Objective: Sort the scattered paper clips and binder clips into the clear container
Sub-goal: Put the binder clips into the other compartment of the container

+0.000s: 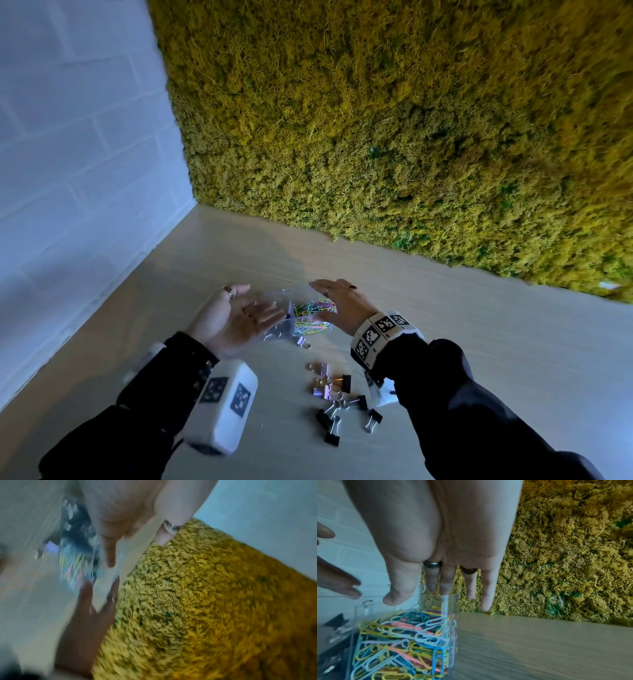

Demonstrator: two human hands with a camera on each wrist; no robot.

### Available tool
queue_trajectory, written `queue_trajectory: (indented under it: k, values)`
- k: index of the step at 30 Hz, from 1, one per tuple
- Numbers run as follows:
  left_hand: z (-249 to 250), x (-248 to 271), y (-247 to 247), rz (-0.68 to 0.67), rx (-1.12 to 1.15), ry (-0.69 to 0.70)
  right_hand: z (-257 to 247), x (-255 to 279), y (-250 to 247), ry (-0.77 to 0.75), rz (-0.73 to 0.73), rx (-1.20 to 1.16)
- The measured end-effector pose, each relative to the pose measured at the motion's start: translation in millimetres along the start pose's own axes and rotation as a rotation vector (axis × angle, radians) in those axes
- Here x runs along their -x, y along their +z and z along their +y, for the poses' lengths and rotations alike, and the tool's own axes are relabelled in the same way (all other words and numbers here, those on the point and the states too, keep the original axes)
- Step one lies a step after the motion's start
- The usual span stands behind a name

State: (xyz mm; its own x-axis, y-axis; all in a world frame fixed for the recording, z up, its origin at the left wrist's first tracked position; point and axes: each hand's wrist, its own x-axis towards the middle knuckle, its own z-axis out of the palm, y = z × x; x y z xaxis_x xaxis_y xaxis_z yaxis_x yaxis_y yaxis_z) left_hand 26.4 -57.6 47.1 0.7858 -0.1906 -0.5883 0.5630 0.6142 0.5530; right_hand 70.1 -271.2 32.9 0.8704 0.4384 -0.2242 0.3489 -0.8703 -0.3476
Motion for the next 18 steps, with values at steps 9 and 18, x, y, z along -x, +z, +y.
queue_trajectory:
  k: [9,18]
  values:
    - [19,-17,-42,0.316,-0.918,0.497,-4,51,7,-0.005,0.519,-0.159]
    - [-1,-40,-61,0.062,-2.097,0.273,-13,49,73,-0.132,-0.095,0.173]
